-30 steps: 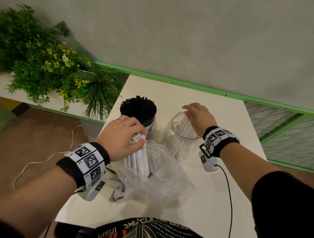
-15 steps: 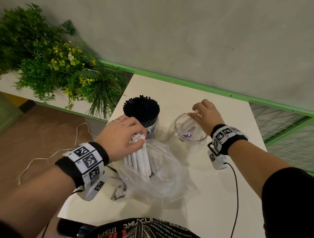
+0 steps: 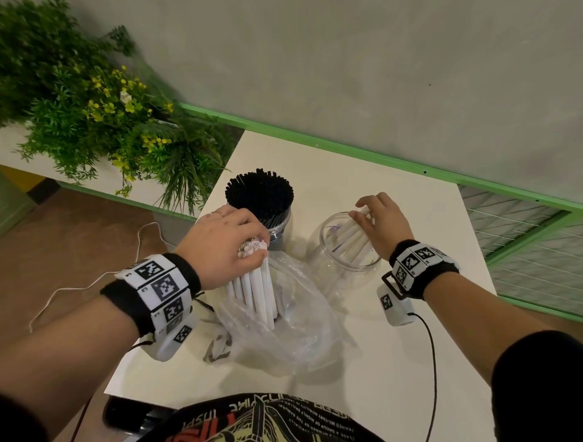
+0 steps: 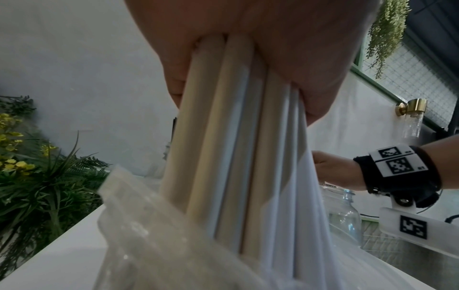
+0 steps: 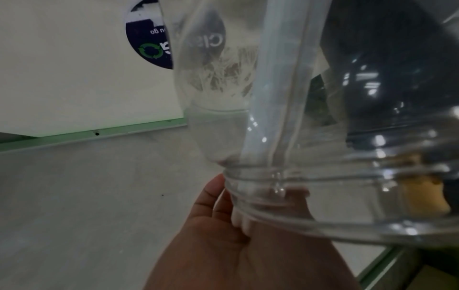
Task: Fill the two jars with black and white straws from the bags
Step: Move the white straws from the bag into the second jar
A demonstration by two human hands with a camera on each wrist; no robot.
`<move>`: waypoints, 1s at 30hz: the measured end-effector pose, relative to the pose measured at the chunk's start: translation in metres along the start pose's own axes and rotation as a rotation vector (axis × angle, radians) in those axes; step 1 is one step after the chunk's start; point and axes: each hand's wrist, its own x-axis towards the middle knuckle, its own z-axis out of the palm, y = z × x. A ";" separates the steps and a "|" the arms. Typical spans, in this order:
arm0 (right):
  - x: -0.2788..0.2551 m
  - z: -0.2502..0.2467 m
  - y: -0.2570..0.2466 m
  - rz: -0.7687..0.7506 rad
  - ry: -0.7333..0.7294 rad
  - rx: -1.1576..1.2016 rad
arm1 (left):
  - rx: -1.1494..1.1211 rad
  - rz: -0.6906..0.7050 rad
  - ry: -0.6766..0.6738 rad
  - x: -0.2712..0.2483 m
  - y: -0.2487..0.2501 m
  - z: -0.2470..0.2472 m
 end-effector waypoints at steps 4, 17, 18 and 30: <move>-0.003 -0.001 0.001 0.005 -0.017 0.048 | -0.009 0.004 -0.002 0.000 0.000 0.000; 0.009 -0.009 -0.001 0.000 -0.076 -0.054 | -0.005 0.005 -0.046 0.003 -0.002 -0.002; 0.009 -0.008 -0.002 0.007 -0.080 -0.053 | -0.007 0.004 -0.049 0.003 -0.002 -0.002; 0.014 -0.008 -0.001 0.026 -0.069 -0.058 | -0.022 -0.002 -0.063 0.002 -0.002 -0.004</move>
